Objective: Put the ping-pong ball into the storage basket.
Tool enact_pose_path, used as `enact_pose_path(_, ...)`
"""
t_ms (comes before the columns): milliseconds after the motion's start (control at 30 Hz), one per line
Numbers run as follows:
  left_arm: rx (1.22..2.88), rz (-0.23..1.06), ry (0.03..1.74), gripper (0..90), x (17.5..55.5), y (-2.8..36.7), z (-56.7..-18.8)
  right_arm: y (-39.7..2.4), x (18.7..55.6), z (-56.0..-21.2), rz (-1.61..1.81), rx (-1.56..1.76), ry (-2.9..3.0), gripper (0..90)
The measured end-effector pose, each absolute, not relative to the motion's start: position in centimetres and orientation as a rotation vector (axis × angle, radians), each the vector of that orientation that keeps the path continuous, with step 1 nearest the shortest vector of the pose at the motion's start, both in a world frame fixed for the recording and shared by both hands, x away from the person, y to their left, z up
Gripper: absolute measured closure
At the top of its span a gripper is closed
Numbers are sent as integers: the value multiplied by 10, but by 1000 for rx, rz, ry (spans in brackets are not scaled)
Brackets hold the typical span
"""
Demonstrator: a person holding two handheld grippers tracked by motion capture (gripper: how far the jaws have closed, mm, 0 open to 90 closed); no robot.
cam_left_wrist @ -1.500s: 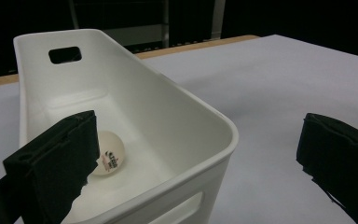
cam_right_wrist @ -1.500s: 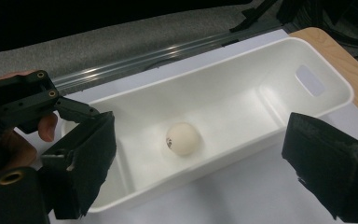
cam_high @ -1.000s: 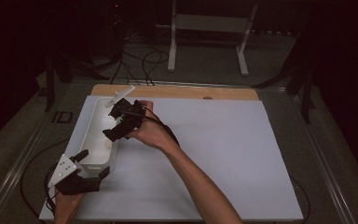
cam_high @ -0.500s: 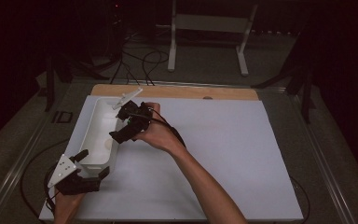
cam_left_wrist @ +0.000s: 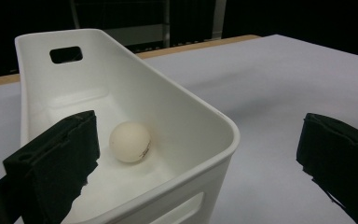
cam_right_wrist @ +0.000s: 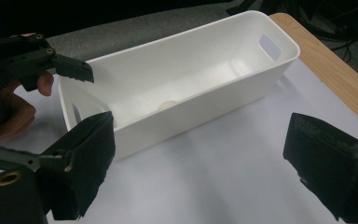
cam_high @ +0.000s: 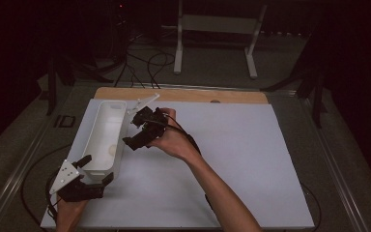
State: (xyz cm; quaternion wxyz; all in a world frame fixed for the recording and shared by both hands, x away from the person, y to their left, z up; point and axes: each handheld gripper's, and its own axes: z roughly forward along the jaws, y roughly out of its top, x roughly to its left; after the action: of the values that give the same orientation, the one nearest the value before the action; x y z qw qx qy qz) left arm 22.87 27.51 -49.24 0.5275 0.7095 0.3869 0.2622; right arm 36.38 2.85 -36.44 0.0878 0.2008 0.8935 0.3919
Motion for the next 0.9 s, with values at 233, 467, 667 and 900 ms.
enact_pose_path(233, 1696, 627, 925, 0, 229, 275, -492, 18, 361, -367, 1196, 609, 2648, 85)
enact_pose_path(467, 1698, 627, 925, 0, 229, 275, -493, 4, 356, -368, 1223, 619, 2627, 85)
enact_pose_path(667, 1697, 627, 928, 0, 229, 275, -493, -6, 353, -367, 1243, 627, 2605, 83)
enact_pose_path(900, 1703, 631, 932, 0, 229, 275, -493, -19, 351, -367, 1244, 642, 2579, 83)
